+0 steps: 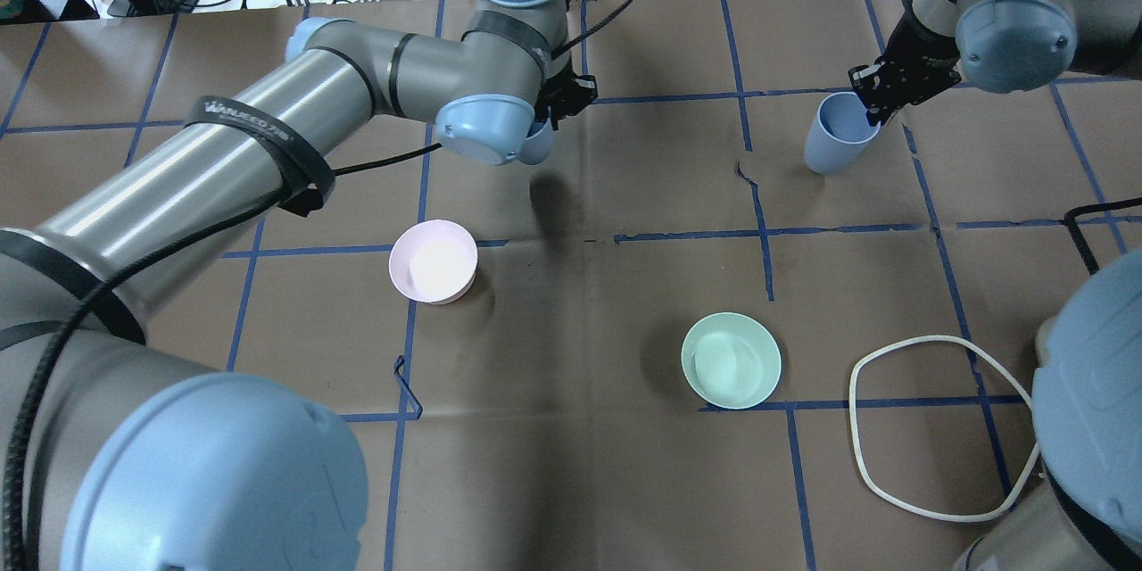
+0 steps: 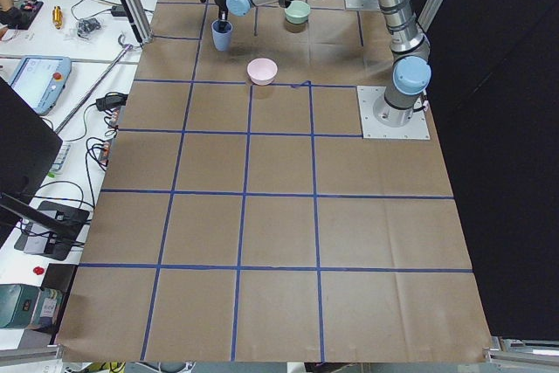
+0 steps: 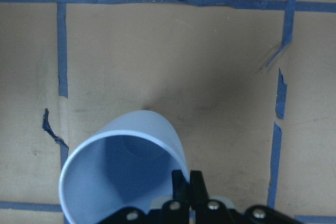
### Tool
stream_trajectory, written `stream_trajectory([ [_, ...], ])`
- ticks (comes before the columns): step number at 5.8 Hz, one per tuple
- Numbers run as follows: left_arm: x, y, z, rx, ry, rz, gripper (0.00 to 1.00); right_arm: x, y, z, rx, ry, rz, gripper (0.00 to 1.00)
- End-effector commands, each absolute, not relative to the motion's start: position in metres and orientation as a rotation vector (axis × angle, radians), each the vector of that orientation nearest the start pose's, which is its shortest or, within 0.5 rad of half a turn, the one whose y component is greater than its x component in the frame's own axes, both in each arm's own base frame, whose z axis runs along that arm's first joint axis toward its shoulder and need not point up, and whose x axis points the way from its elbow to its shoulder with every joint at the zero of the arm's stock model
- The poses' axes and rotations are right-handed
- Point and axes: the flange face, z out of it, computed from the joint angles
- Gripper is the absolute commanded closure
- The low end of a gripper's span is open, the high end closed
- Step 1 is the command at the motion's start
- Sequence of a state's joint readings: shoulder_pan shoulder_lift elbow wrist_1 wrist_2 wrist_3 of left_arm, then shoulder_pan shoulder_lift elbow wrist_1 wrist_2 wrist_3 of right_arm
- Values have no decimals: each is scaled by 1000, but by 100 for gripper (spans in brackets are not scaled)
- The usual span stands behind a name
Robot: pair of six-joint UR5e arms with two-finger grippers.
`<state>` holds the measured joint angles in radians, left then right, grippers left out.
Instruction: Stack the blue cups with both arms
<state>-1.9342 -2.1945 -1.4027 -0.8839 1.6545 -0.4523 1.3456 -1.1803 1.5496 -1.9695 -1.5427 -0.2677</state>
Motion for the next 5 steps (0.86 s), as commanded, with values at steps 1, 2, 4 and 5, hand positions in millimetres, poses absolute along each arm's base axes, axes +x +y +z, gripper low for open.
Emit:
stream_trajectory([
  [1,-419,-609,242,-68,3131,-450,92,0,-616,403,-24,3113,18,93],
  [2,-419,-611,229,-14,3121,-424,18,5,-599,453,36,3103,97,93],
  [4,-412,-611,240,20,3077,-405,0,8,-582,489,37,3104,140,93],
  [5,-395,-614,261,-12,3079,-382,0,10,-583,488,37,3098,135,93],
])
